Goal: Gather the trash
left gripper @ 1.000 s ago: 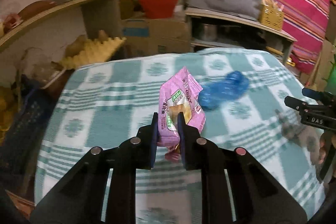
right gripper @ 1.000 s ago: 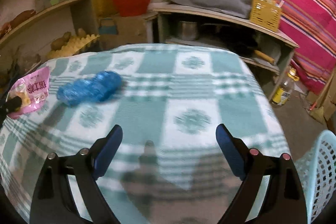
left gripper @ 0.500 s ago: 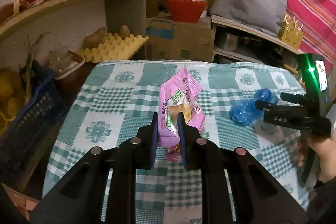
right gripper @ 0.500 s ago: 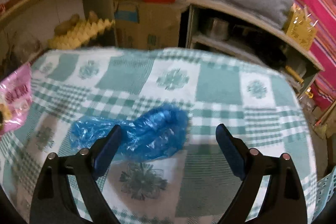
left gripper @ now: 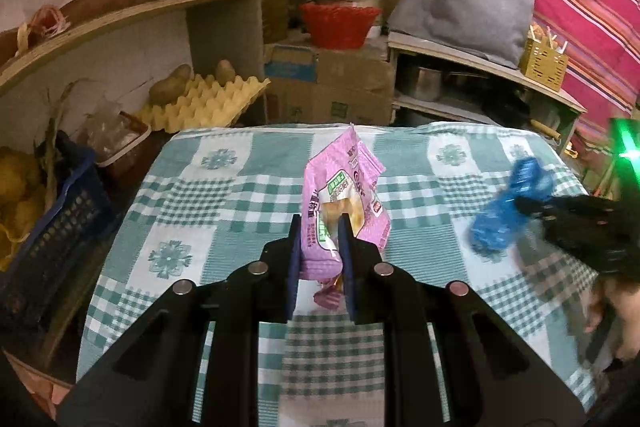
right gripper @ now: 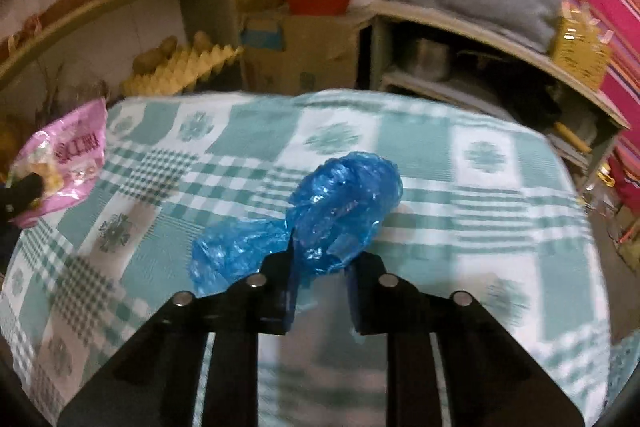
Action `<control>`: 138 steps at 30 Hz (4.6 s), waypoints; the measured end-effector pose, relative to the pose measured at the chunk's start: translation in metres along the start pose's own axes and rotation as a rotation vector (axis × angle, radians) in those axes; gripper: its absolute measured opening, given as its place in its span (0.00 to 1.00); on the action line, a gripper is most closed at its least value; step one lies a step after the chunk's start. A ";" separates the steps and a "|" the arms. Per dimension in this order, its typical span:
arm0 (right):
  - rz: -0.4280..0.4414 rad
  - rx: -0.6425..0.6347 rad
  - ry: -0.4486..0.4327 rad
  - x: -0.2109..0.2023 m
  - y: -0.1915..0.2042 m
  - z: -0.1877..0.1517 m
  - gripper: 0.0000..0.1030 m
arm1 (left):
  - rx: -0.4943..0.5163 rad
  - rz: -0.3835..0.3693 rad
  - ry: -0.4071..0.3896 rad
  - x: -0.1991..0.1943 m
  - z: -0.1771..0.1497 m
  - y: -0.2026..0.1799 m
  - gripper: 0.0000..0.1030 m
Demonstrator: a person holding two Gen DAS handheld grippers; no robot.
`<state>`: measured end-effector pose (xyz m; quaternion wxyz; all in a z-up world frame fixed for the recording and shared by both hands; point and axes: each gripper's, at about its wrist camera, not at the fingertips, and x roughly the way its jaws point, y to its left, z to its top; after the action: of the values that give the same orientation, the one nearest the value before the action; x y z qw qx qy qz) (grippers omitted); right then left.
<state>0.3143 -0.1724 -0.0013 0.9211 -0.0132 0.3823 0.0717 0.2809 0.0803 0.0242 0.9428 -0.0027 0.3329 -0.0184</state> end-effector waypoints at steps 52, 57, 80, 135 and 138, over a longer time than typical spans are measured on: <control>-0.493 0.377 -0.104 -0.221 -0.367 -0.163 0.20 | 0.448 -0.485 -0.089 -0.073 -0.077 -0.470 0.58; -0.475 0.357 -0.094 -0.216 -0.357 -0.160 0.20 | 0.360 -0.401 -0.136 -0.075 -0.059 -0.435 0.79; -0.478 0.304 -0.068 -0.188 -0.289 -0.144 0.89 | 0.162 -0.146 -0.252 -0.131 -0.042 -0.249 0.95; -0.200 -0.006 -0.364 -0.220 -0.004 -0.149 0.96 | 0.014 0.088 -0.285 -0.157 -0.125 -0.095 0.95; -0.201 -0.006 -0.365 -0.220 -0.005 -0.149 0.96 | 0.006 0.075 -0.281 -0.157 -0.124 -0.094 0.95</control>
<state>0.0572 -0.2160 0.0482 0.9776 -0.0409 0.2058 -0.0184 0.0780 -0.0070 0.0278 0.9801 0.0100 0.1976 0.0164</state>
